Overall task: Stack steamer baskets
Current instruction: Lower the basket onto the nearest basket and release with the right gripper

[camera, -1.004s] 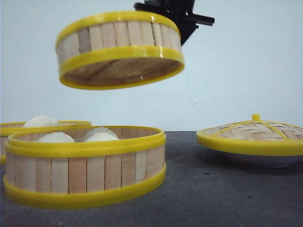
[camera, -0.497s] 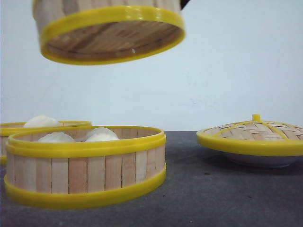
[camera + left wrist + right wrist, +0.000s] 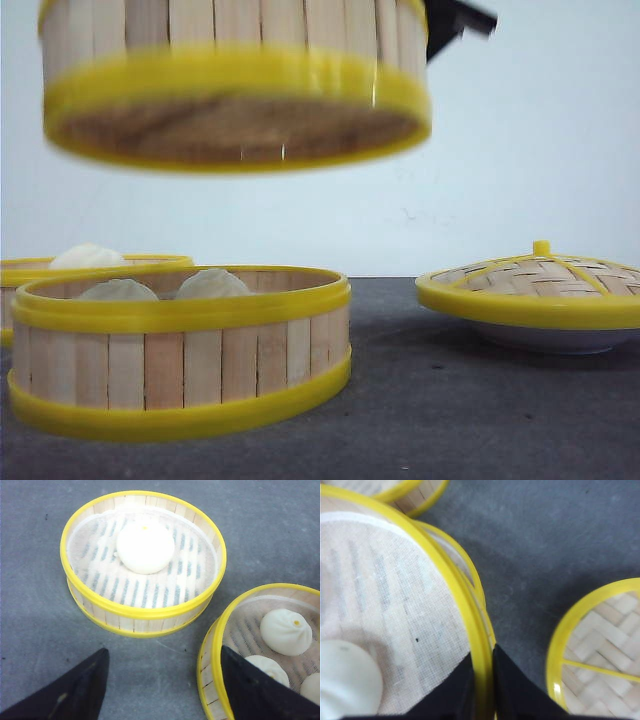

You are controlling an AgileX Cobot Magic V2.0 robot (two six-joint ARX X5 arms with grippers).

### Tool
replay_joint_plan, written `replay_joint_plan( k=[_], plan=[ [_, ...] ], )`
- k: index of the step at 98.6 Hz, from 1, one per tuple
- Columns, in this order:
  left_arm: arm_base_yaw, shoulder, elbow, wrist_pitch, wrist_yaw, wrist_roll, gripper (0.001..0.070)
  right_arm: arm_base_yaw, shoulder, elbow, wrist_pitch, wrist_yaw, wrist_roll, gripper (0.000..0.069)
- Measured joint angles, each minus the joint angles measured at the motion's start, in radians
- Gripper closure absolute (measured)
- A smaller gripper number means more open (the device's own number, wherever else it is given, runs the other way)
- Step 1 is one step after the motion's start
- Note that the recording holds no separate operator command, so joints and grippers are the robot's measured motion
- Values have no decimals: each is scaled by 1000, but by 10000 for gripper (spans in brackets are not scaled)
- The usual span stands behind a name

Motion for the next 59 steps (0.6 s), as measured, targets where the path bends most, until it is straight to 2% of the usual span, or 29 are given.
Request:
replay_joint_plan(
  k=[30, 59],
  plan=[
    [0, 0, 0, 0, 0, 0, 281, 1, 18, -166, 277, -48, -21, 665],
    [0, 0, 0, -2, 0, 0, 281, 1, 31, -172, 377, -52, -22, 665]
  ],
)
